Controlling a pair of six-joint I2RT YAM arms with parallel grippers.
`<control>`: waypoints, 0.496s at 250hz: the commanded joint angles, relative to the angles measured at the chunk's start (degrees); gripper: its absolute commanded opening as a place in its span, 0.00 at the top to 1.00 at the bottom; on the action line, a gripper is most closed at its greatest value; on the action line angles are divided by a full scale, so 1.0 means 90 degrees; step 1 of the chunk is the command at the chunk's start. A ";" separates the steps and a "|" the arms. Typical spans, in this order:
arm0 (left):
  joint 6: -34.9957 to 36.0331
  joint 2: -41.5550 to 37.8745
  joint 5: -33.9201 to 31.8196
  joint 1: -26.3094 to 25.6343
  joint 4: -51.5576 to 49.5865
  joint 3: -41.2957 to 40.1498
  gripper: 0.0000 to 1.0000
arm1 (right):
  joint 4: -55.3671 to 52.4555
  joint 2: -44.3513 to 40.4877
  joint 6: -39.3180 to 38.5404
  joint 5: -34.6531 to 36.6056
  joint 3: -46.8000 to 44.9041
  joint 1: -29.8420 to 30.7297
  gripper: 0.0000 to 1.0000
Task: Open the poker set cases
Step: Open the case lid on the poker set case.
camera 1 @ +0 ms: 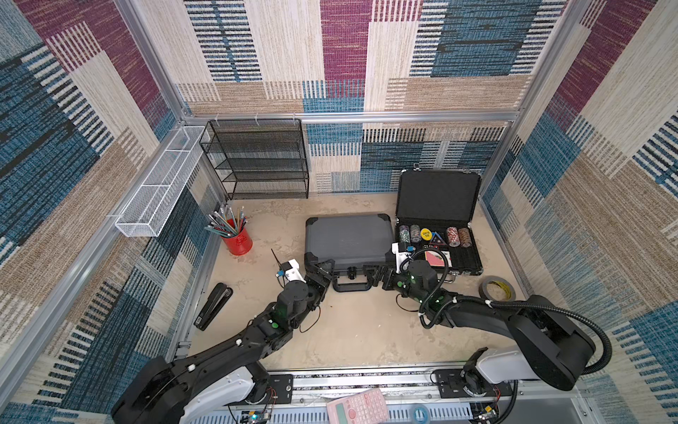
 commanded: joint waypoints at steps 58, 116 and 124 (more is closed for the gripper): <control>0.2032 -0.0895 -0.0358 0.0600 -0.2910 0.0480 0.10 | 0.0661 0.0250 0.0019 -0.0262 0.0028 0.0030 0.01; 0.2942 -0.0196 0.1098 0.1653 -0.2435 0.0789 0.10 | 0.0720 0.0432 -0.0038 -0.0281 0.0183 0.0094 0.01; 0.3057 -0.0111 0.1256 0.1778 -0.2452 0.0854 0.10 | 0.0702 0.0446 -0.0063 -0.0273 0.0212 0.0102 0.00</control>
